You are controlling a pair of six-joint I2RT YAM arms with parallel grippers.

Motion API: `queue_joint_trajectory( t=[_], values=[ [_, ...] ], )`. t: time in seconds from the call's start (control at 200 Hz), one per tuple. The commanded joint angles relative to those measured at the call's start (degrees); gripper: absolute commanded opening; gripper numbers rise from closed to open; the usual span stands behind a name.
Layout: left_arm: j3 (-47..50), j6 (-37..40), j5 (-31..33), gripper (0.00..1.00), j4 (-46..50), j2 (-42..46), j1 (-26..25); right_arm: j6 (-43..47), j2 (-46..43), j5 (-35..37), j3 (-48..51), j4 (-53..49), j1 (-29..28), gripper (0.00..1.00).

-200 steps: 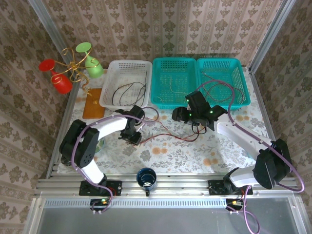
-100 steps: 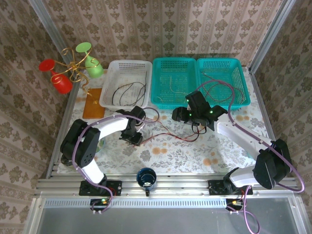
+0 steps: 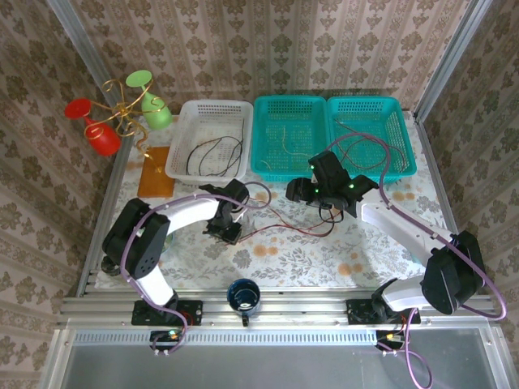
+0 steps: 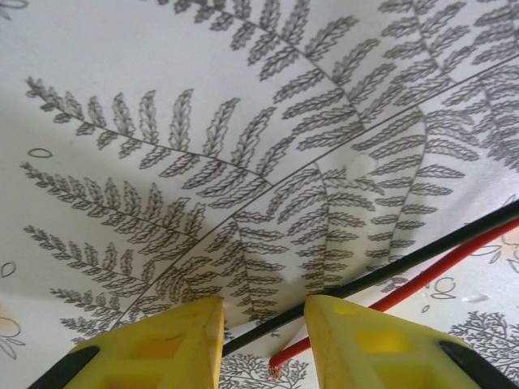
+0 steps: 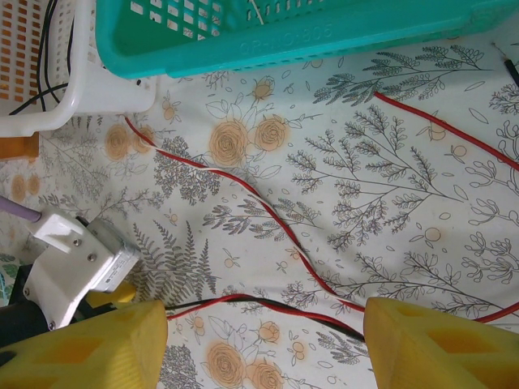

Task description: Untangle the cables

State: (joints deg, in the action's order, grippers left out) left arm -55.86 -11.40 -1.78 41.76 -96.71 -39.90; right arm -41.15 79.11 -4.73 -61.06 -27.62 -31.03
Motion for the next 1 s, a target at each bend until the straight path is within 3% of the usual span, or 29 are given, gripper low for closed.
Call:
queue_joint_trajectory(
  t=[0.0,0.27,0.495,0.995],
  values=[
    [2.64,-2.45,-2.73,0.36,-1.92,-1.52,-2.13,0.28,-1.55,1.13,-1.52,-1.74,0.0,0.67],
    [6.47,-5.1,-3.76,0.4,-5.11,3.94,-2.51,0.21,-1.4,0.84,-1.17,-1.31,0.0,0.67],
    [6.82,-5.22,-3.05,0.42,-5.65,1.58,-2.46,0.19,-1.53,0.83,-1.09,-1.38,0.0,0.67],
    [5.36,-3.11,-6.57,0.3,-6.37,-2.47,-6.01,0.46,-2.01,1.09,-0.12,-1.21,0.26,0.67]
  ],
)
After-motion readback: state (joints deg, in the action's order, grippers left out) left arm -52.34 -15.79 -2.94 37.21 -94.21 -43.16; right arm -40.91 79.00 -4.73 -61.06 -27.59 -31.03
